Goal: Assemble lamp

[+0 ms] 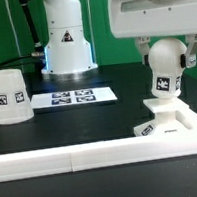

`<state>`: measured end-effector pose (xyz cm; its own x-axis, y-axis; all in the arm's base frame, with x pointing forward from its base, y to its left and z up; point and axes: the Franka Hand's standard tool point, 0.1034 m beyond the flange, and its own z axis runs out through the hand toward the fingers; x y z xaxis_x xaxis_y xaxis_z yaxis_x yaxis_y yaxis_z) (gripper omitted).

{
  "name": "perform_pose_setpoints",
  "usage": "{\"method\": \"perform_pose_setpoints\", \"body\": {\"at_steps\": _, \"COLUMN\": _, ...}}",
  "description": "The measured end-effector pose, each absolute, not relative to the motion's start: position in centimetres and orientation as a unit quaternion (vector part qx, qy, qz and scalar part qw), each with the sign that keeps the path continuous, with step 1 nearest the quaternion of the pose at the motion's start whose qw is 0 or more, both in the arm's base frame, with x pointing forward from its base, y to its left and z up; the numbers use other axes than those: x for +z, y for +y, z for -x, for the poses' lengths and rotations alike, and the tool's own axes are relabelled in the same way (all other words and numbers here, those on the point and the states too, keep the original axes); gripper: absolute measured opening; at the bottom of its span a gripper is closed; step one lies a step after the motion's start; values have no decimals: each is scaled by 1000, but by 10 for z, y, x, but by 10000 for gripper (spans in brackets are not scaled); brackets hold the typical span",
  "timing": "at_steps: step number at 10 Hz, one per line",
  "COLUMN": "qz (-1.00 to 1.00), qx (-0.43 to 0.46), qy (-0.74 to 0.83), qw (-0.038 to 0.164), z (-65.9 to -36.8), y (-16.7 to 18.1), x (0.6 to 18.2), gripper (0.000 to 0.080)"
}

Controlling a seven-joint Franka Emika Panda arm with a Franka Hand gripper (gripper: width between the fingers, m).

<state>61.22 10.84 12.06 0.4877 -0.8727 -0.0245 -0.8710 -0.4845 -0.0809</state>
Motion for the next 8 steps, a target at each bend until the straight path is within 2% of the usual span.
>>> {"method": "perform_pose_setpoints", "body": {"at_steps": 1, "qz": 855, "qx": -8, "qy": 517, "qw": 42, "z": -611, "y": 109, "x": 120, "gripper": 579}}
{"method": "perform_pose_setpoints", "body": {"at_steps": 3, "qz": 860, "qx": -8, "qy": 509, "qw": 41, "z": -611, "y": 110, "x": 120, "gripper": 676}}
{"method": "perform_pose_setpoints", "body": {"at_steps": 8, "qz": 961, "qx": -17, "qy": 273, "qw": 24, "z": -610, "y": 113, "x": 122, "gripper": 699}}
